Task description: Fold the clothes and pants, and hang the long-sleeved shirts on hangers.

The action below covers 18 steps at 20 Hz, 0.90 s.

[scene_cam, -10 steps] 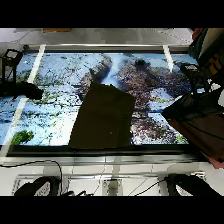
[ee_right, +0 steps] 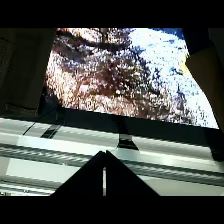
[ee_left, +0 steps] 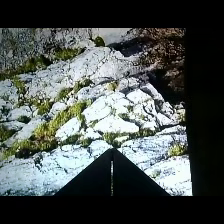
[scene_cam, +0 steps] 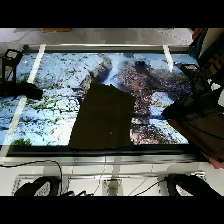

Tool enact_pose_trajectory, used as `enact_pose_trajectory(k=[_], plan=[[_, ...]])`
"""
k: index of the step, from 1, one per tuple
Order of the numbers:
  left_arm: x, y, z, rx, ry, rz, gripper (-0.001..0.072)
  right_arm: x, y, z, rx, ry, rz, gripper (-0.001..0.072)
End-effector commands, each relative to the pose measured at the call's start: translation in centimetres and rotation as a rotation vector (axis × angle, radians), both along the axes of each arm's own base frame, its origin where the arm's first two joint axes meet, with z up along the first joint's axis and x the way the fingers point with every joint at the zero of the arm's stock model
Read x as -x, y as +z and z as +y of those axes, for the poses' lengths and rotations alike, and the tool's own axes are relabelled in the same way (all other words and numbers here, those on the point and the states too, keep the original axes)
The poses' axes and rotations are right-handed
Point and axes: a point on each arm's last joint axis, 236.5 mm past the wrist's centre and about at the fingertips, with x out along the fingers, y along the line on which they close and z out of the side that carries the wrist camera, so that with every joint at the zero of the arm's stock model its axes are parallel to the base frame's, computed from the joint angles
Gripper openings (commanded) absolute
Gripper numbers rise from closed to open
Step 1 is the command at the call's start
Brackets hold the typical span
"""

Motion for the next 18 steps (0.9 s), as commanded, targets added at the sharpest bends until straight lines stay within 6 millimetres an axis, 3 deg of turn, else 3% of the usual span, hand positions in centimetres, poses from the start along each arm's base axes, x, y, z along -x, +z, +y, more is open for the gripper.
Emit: enact_pose_trajectory(k=[1,5,7,10,13,16,18], plan=[[0.0,0.0,0.0,0.000,0.001,-0.001,0.0024,-0.6,0.2,0.2,-0.009,0.002,-0.028,0.0028],[0.0,0.0,0.0,0.000,0.001,-0.001,0.0024,-4.6,2.2,1.4,-0.058,0.016,-0.217,0.0028],[0.0,0.0,0.0,0.000,0.001,-0.001,0.0024,-4.9,1.6,1.0,-0.008,0.077,-0.222,0.0029],[0.0,0.0,0.0,0.002,0.002,0.000,0.0024,-2.9,-4.1,0.6,0.066,0.212,-0.088,0.0028],[0.1,0.0,0.0,0.023,0.022,0.006,0.0024,0.8,-11.6,3.0,-0.051,0.274,-0.001,0.0028],[0.1,-0.1,0.0,0.024,0.022,0.007,0.0024,1.9,-15.9,5.2,-0.251,0.098,-0.056,0.0028],[0.0,0.1,-0.9,0.068,0.012,0.003,0.0024,2.0,-17.4,5.6,-0.292,0.052,-0.061,0.0030]])
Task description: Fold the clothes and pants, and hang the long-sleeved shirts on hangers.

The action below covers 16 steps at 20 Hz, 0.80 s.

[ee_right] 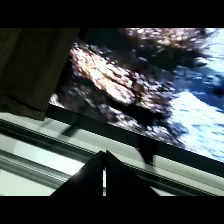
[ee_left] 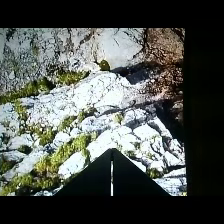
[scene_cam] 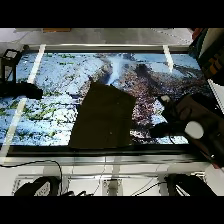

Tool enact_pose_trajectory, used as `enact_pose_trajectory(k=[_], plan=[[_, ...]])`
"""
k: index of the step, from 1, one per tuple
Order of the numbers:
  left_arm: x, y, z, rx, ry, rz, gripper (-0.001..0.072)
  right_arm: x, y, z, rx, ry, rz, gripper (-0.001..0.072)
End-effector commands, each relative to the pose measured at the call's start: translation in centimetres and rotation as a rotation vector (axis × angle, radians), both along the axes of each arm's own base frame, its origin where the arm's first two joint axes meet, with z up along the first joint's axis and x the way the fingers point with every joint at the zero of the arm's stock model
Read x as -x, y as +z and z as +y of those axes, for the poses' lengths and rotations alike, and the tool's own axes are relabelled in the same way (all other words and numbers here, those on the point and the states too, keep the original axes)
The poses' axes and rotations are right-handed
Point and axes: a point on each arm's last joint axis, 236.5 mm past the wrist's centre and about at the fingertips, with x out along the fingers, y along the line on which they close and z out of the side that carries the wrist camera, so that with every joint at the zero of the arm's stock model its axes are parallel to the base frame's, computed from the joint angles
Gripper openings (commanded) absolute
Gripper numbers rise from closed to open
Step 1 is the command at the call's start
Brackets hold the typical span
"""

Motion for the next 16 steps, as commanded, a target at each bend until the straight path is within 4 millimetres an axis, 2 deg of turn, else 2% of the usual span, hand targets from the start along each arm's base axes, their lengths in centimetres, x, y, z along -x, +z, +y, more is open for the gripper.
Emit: enact_pose_trajectory(k=[1,4,9,11,13,15,16], plan=[[0.0,0.2,-1.0,0.053,-0.007,-0.003,0.0024,-0.2,-3.1,1.6,-0.139,-0.111,-0.038,0.0030],[0.0,0.3,-1.7,0.089,-0.015,-0.003,0.0025,-1.5,-4.4,1.7,-0.137,-0.129,-0.046,0.0030],[0.8,-0.5,-1.8,0.086,-0.024,0.045,0.0026,-2.2,-8.5,2.1,-0.104,-0.122,0.040,0.0027],[0.8,-0.9,-1.8,0.088,-0.024,0.059,0.0026,-1.8,-9.9,2.3,-0.138,-0.144,0.116,0.0026],[1.2,-2.0,-2.0,0.092,-0.030,0.107,0.0028,-0.5,-9.7,4.6,-0.285,-0.103,0.221,0.0026],[1.8,-3.7,-2.2,0.099,-0.040,0.182,0.0033,1.2,-7.3,8.3,-0.495,0.032,0.281,0.0027],[2.3,-4.7,-2.3,0.103,-0.047,0.232,0.0035,1.6,-6.6,9.2,-0.558,0.048,0.310,0.0066]])
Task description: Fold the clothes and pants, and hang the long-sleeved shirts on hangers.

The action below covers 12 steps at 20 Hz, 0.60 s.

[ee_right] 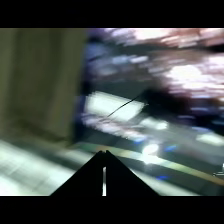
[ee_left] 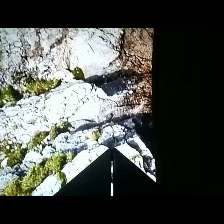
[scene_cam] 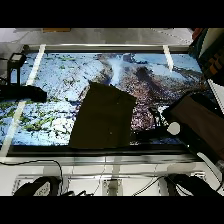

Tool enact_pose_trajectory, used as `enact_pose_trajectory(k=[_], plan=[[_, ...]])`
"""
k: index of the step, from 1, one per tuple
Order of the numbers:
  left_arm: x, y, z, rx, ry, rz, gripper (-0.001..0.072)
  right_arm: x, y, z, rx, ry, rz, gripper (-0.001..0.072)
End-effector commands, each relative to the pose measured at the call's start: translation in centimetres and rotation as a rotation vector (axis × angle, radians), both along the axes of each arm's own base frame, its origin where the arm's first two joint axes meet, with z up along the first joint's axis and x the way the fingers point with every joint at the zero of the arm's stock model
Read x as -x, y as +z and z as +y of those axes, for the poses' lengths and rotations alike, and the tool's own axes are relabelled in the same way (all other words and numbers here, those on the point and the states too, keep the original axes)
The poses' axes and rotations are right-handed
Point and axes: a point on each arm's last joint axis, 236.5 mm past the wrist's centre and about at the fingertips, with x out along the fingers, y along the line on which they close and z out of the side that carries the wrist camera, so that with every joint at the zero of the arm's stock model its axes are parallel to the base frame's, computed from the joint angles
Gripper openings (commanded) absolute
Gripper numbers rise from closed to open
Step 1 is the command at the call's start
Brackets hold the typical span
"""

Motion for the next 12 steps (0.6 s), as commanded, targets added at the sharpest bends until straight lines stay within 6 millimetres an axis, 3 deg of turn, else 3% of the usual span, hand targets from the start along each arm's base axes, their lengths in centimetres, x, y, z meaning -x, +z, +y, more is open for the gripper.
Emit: enact_pose_trajectory(k=[1,2,3,5,8,11,12], plan=[[1.7,-3.1,-0.4,0.013,-0.028,0.155,0.0124,1.4,2.5,4.3,-0.275,0.075,0.070,0.0330],[2.2,-4.2,-0.6,0.019,-0.035,0.206,0.0392,1.2,1.9,4.1,-0.268,0.042,0.098,0.0553],[2.5,-5.2,-0.3,0.028,-0.017,0.236,0.0476,1.0,1.2,3.9,-0.255,-0.002,0.132,0.0595],[3.4,-7.7,0.7,0.048,0.023,0.291,0.0475,1.1,0.0,3.8,-0.246,-0.041,0.187,0.0595],[6.3,-11.6,2.3,0.107,0.094,0.413,0.0475,1.4,-1.7,3.7,-0.229,-0.054,0.243,0.0583],[8.8,-14.2,1.7,0.266,0.146,0.497,0.0474,1.7,-3.6,3.5,-0.210,-0.072,0.299,0.0581],[9.6,-15.0,1.5,0.308,0.159,0.523,0.0474,1.9,-4.1,3.4,-0.206,-0.075,0.318,0.0546]])
